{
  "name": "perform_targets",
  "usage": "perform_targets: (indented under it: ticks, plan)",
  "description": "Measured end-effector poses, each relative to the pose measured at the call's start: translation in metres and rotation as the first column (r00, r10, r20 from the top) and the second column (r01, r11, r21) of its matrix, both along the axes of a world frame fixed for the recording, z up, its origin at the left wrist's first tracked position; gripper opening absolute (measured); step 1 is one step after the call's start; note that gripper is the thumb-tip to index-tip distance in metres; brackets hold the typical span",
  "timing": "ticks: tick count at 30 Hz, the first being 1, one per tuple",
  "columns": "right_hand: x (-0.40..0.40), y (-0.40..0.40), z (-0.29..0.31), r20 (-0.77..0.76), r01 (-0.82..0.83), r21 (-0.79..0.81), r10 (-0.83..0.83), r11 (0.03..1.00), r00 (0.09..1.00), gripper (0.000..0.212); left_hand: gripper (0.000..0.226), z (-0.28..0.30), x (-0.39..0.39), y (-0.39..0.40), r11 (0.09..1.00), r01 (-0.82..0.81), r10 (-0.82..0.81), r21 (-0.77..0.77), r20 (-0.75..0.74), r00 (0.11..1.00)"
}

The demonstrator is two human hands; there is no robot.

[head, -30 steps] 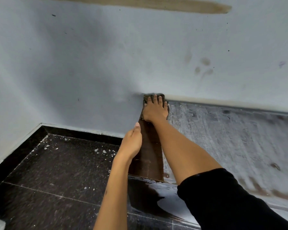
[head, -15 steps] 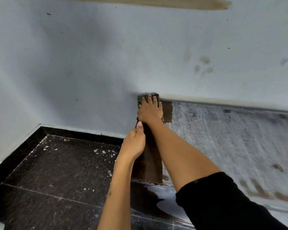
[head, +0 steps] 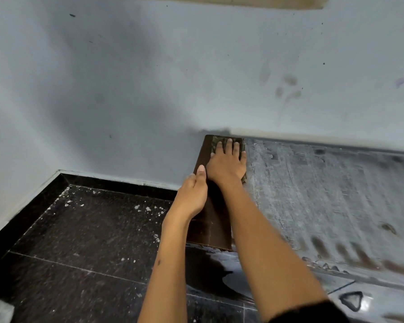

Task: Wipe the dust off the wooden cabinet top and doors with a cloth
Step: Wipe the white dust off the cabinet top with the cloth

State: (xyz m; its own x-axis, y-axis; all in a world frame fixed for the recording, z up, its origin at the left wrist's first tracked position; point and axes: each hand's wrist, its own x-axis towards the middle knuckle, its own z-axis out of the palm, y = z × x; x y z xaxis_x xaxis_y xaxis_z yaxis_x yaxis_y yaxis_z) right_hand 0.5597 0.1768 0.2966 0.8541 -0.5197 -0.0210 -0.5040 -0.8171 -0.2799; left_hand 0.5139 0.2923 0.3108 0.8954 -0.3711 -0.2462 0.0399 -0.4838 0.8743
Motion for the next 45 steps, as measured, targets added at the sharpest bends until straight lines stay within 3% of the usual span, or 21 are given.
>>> perform_targets:
  ticks: [4,8,14,22,26,31,37,40,42,45]
  plan:
    - [-0.039,0.016,-0.015,0.023,0.031,-0.009,-0.031,0.999,0.999,0.053,0.067,0.001,0.004,-0.001,1.0,-0.005,0.004,-0.012,-0.045,0.999]
    - [-0.028,0.01,-0.014,0.018,0.015,-0.035,-0.014,0.999,1.0,0.054,0.064,-0.004,0.004,-0.002,0.998,0.036,-0.037,0.055,0.007,0.999]
    - [0.006,-0.016,0.003,-0.035,-0.082,-0.006,0.082,0.997,0.996,0.055,0.058,-0.012,0.004,0.003,0.963,0.096,-0.127,0.253,0.108,0.986]
    - [-0.085,0.029,-0.021,0.064,-0.049,-0.071,0.053,0.996,0.996,0.054,0.053,-0.014,-0.005,0.016,0.92,0.11,-0.185,0.376,0.17,0.968]
    - [-0.069,0.026,-0.011,0.022,-0.055,-0.053,0.056,0.997,0.998,0.055,0.054,-0.015,-0.014,0.022,0.858,0.08,-0.225,0.507,0.233,0.946]
    - [-0.054,0.016,0.006,-0.045,-0.119,0.011,0.119,0.993,0.992,0.054,0.054,-0.015,-0.032,0.031,0.891,0.07,-0.199,0.449,0.246,0.949]
    - [-0.137,0.056,-0.02,0.119,-0.05,-0.077,0.059,0.996,0.991,0.053,0.055,-0.007,-0.039,0.042,0.935,0.049,-0.142,0.35,0.246,0.959]
    - [-0.156,0.066,-0.023,0.126,-0.042,-0.118,0.057,0.992,0.99,0.053,0.056,-0.004,-0.039,0.045,0.935,0.057,-0.142,0.351,0.22,0.965]
    - [-0.143,0.062,-0.02,0.099,-0.054,-0.105,0.064,0.993,0.993,0.053,0.055,-0.004,-0.04,0.044,0.926,0.064,-0.157,0.371,0.225,0.962]
    - [-0.111,0.048,-0.008,0.03,-0.118,-0.051,0.12,0.992,0.992,0.054,0.052,-0.008,-0.043,0.042,0.847,0.067,-0.247,0.527,0.279,0.928]
